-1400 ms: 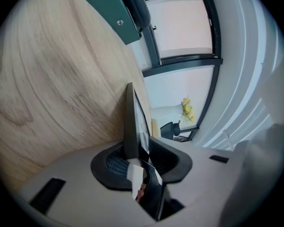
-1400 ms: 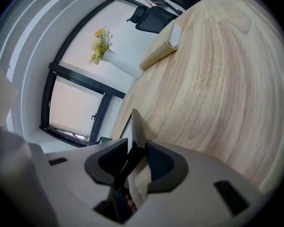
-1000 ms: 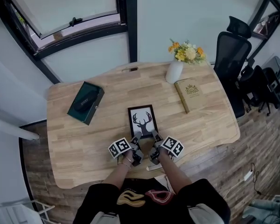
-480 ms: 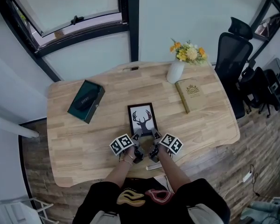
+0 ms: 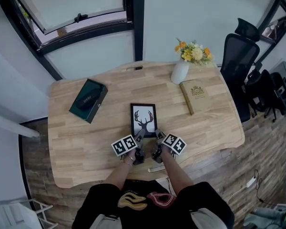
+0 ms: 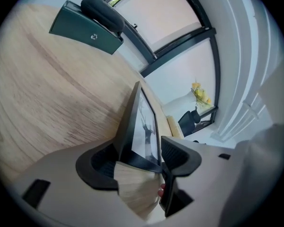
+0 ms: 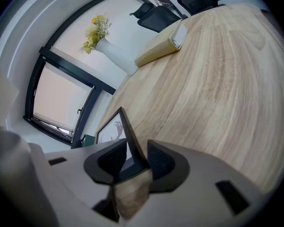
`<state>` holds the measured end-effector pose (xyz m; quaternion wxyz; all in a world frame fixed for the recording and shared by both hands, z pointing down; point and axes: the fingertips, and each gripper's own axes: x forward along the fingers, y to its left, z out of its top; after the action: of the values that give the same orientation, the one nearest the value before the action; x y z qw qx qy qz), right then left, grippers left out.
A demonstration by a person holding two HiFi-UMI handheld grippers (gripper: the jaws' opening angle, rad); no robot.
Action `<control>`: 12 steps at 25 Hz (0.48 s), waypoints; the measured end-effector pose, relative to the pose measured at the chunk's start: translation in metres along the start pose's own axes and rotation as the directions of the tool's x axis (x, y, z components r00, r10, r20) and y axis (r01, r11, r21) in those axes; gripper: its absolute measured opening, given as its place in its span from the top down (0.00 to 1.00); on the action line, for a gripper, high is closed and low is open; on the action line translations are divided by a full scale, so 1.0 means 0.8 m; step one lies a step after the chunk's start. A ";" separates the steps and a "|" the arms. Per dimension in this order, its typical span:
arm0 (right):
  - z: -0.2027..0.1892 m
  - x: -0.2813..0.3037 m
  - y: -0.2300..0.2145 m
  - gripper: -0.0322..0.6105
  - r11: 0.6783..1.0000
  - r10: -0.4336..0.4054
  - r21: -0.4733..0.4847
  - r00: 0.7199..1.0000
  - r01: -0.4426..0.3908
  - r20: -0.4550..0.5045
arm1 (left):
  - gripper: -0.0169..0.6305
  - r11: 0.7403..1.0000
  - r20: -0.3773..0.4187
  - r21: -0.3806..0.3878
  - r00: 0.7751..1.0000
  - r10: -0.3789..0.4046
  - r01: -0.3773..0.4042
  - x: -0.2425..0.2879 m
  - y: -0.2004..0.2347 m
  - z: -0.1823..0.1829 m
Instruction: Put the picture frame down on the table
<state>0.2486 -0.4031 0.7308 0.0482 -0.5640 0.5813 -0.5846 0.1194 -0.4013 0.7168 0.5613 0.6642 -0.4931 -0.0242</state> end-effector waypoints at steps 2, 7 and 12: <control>0.001 0.000 0.002 0.73 1.000 0.005 -0.002 1.000 -0.005 0.001 | 0.53 1.000 -0.011 0.015 1.000 0.011 -0.011 -0.001 0.000 -0.001; 0.001 0.002 0.004 0.73 1.000 0.014 -0.007 1.000 -0.014 -0.001 | 0.47 0.994 -0.018 0.095 0.998 0.058 -0.056 -0.001 -0.002 -0.003; 0.002 0.000 0.006 0.73 1.000 0.023 -0.019 1.000 -0.023 0.006 | 0.44 0.983 -0.015 0.160 0.996 0.089 -0.086 -0.005 0.000 0.000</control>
<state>0.2465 -0.4055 0.7265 0.0516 -0.5595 0.5930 -0.5767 0.1173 -0.3987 0.7151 0.5124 0.6849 -0.5159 0.0475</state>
